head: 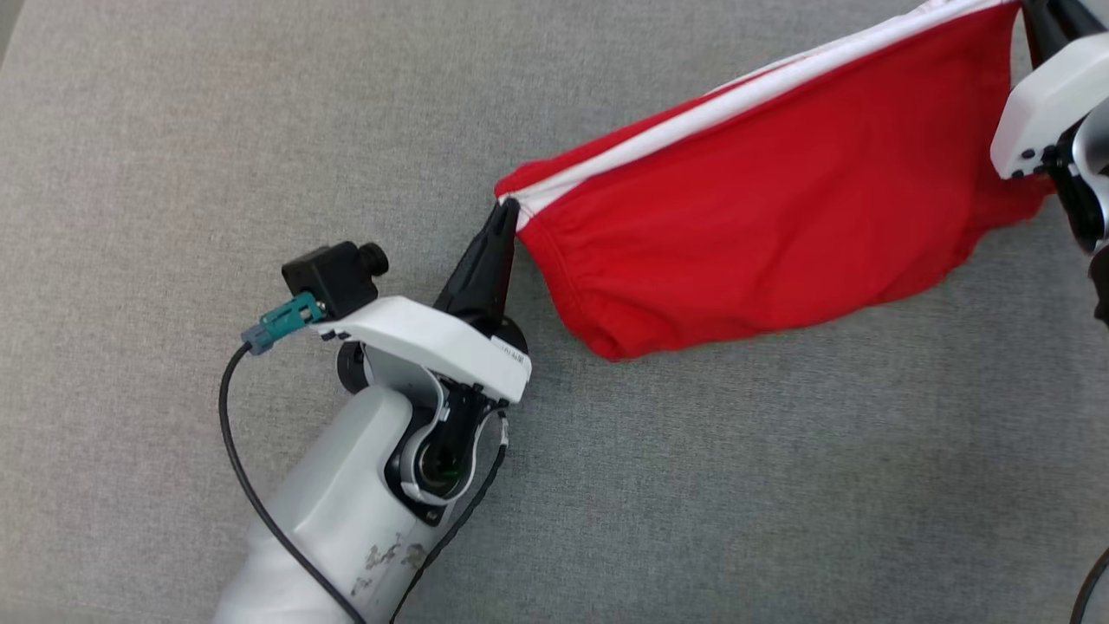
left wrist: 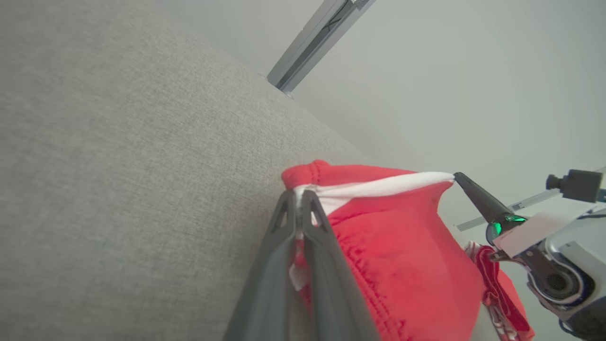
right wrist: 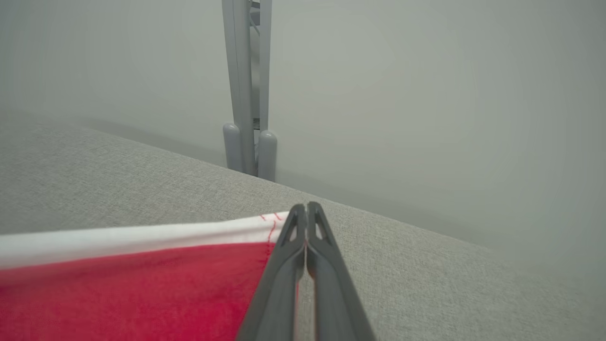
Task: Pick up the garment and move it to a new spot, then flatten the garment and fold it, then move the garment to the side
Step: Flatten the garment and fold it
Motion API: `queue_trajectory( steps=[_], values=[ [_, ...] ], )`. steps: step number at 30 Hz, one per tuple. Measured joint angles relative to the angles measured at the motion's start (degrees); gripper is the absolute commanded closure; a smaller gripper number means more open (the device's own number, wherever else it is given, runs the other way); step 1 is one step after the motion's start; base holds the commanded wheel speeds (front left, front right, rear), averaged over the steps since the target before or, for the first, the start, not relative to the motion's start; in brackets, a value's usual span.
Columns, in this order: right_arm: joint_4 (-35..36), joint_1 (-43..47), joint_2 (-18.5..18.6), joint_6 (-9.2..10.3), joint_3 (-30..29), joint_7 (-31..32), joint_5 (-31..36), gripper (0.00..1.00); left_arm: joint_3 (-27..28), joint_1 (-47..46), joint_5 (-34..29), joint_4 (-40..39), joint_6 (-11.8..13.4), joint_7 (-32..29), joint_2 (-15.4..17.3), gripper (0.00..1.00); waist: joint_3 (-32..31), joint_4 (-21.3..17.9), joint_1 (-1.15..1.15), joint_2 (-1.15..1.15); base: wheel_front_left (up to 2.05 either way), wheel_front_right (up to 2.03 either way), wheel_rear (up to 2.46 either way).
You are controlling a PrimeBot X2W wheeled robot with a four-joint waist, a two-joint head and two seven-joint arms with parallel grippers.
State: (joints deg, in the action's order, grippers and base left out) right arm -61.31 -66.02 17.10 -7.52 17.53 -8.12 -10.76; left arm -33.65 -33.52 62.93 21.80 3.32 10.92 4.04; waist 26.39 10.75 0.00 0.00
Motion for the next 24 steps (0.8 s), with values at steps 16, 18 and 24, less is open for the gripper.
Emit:
queue_trajectory(
  steps=[16, 18, 24],
  values=[
    [-7.93, -4.26, -3.35, 0.01, 1.51, -6.17, 0.24, 0.0, -3.58, -4.48, -4.83, 7.03, -0.7, 2.6, -0.49, 0.0, 0.74, -0.21, 0.0, 0.0, 0.0, 0.0, 0.0],
    [-6.38, -3.54, -3.6, 0.01, 1.41, -6.6, -0.13, 0.0, -3.8, -4.46, -7.46, 7.05, 0.26, 3.33, 0.46, 0.0, -0.14, -0.61, 0.0, 0.0, 0.0, 0.0, 0.0],
    [9.65, 9.03, -4.81, 0.01, -0.33, -6.87, -3.46, 0.0, -1.08, 2.41, -22.01, -1.56, 6.84, 4.04, 3.81, 0.0, -5.5, -2.37, 0.0, 0.0, 0.0, 0.0, 0.0]
  ],
)
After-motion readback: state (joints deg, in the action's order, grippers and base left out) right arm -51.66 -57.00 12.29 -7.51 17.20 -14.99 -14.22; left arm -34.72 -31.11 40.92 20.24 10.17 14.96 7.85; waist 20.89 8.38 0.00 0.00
